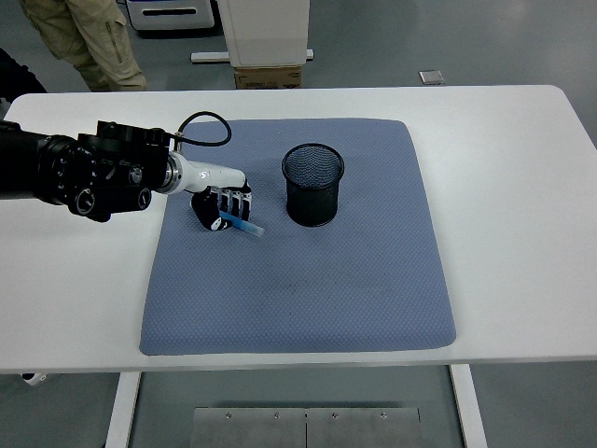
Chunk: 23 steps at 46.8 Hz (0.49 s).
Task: Left hand places marker in pen holder
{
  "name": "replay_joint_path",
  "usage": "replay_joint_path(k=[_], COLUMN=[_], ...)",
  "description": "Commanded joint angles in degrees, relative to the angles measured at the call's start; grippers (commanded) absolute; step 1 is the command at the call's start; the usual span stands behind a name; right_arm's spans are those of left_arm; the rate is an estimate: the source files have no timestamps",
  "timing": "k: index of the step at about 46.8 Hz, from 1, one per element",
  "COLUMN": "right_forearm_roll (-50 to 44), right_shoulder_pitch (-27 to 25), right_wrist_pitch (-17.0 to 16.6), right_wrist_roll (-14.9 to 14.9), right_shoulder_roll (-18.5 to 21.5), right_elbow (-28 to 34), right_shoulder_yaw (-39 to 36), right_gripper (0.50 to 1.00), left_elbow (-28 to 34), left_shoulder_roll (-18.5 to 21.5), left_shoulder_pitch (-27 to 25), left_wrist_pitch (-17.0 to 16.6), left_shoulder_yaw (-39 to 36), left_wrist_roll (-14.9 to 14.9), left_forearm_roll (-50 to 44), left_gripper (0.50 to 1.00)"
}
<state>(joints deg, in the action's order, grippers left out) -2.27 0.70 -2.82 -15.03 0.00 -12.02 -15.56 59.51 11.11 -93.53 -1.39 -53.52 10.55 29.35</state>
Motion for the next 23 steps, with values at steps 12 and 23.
replay_joint_path(k=[12, 23], right_forearm_roll=[-0.01, -0.01], right_shoulder_pitch=[0.0, 0.0], right_wrist_pitch=[0.0, 0.0], right_wrist_roll=[0.0, 0.0], right_shoulder_roll=[0.0, 0.0], right_elbow=[-0.03, 0.06], right_shoulder_yaw=[0.0, 0.0], right_gripper=[1.0, 1.0], left_elbow=[-0.79, -1.15], left_shoulder_roll=[0.23, 0.94], left_shoulder_pitch=[-0.25, -1.39], left_wrist_pitch=[0.08, 0.6], left_shoulder_yaw=[0.0, 0.52], left_wrist_roll=[0.17, 0.87], left_forearm_roll=[0.27, -0.08], left_gripper=[0.5, 0.5])
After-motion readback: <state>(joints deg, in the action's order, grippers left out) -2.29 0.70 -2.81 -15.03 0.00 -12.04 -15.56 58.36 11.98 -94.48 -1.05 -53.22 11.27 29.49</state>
